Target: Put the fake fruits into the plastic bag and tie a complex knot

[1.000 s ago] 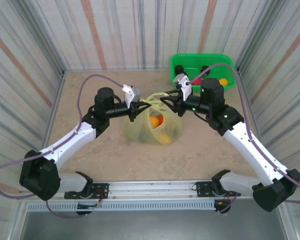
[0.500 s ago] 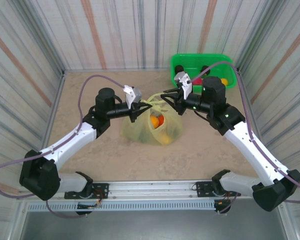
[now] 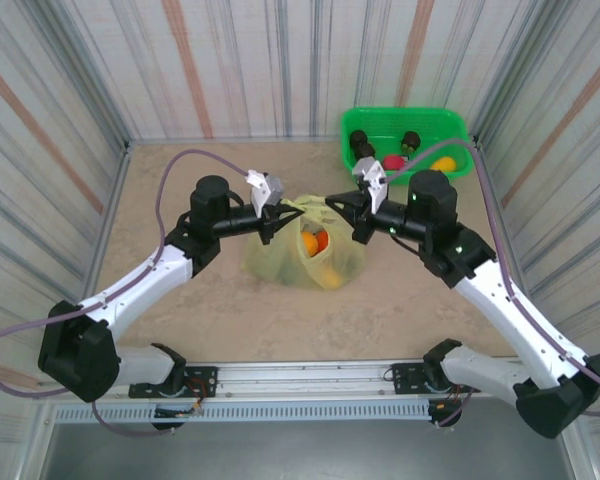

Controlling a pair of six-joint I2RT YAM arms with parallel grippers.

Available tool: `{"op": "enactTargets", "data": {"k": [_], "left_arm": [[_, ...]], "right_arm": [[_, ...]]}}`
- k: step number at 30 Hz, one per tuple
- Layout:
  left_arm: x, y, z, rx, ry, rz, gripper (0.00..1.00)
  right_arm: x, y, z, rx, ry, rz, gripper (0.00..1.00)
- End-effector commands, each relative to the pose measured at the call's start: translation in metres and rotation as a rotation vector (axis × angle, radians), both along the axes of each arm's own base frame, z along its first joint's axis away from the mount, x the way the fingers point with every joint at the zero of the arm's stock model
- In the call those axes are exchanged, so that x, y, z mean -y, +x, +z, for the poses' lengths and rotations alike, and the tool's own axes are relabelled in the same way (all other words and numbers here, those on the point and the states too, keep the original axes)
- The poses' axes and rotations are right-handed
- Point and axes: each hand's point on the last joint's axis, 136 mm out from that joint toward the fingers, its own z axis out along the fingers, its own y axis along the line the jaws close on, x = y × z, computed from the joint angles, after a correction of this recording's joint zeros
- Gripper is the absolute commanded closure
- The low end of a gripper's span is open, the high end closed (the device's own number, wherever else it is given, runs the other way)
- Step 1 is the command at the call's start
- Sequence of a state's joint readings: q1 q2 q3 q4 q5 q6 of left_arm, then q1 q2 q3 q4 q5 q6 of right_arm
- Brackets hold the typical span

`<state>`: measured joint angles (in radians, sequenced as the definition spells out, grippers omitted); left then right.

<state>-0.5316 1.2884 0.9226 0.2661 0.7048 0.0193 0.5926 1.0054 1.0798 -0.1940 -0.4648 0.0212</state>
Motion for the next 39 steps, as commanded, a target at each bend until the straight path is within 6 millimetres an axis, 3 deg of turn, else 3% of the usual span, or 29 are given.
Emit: {"op": "enactTargets", "data": {"k": [1,4,7,11,15,21,27,31,39], "left_arm": [[-0.013,0.016,0.009,-0.001,-0.018,0.086,1.00],[-0.014,0.020,0.009,-0.019,-0.024,0.096,1.00],[-0.016,0.024,0.011,-0.030,-0.041,0.107,1.00],[-0.019,0.023,0.015,-0.029,-0.058,0.101,1.00],[-0.015,0.016,0.019,-0.030,-0.075,0.053,1.00],[-0.015,0.009,0.023,-0.018,-0.091,0.032,1.00],[-0.004,0.000,0.012,-0.021,-0.014,0.013,1.00],[-0.004,0.005,0.007,-0.039,0.032,0.060,0.91],[-0.005,0.013,0.000,-0.095,0.091,0.107,0.87]], "right_arm": [[0.000,-0.030,0.001,0.041,0.027,0.049,1.00],[-0.010,-0.058,-0.026,0.037,0.013,0.131,1.00],[-0.020,-0.071,-0.057,0.071,-0.030,0.167,1.00],[-0.027,-0.050,-0.091,0.070,-0.113,0.086,1.00],[-0.040,-0.014,-0.117,0.051,-0.177,0.010,1.00],[-0.048,0.032,-0.130,0.003,-0.140,-0.076,1.00],[-0.052,0.053,-0.134,0.000,-0.145,-0.122,1.00],[-0.050,0.053,-0.131,0.008,-0.131,-0.120,1.00],[-0.044,0.047,-0.130,-0.003,-0.098,-0.107,1.00]]}}
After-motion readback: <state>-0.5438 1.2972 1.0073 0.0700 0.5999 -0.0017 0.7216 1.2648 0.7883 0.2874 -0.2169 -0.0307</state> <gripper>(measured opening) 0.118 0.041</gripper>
